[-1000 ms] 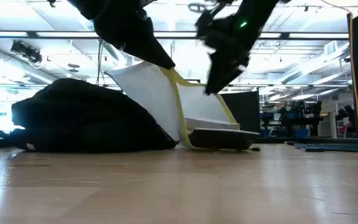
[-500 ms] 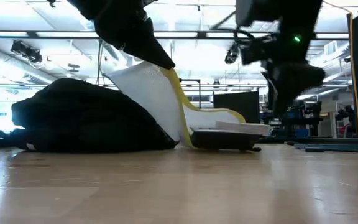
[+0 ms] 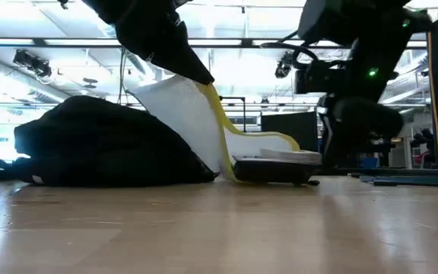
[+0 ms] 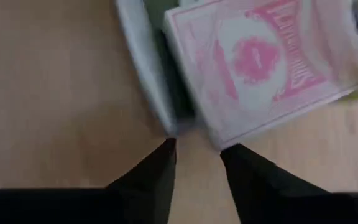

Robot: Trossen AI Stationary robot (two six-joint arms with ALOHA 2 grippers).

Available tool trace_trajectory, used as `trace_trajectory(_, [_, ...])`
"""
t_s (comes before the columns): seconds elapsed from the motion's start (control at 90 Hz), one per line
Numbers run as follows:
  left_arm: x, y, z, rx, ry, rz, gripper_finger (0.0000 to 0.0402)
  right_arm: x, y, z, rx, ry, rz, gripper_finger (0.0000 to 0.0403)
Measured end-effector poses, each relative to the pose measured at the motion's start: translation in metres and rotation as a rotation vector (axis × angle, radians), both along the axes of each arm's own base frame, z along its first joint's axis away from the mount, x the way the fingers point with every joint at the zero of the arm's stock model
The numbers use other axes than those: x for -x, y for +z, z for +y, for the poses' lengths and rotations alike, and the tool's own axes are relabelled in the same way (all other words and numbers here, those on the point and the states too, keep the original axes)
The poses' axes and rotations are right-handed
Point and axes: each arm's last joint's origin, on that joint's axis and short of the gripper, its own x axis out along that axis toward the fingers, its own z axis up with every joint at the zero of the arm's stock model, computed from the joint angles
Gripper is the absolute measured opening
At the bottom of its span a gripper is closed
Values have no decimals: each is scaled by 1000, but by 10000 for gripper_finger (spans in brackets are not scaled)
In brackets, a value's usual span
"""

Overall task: Unpack backpack
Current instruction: Close the zip lock bag

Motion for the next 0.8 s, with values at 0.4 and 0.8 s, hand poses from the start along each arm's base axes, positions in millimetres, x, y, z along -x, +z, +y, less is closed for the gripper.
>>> trace_trajectory(0.4, [0,0,0,0,0,0,0,-29,12,-43,59,-17,-209,29])
trace_trajectory(0.8, [0,0,0,-4,-2,1,0,-24,31,-47,41,-2,-230,26])
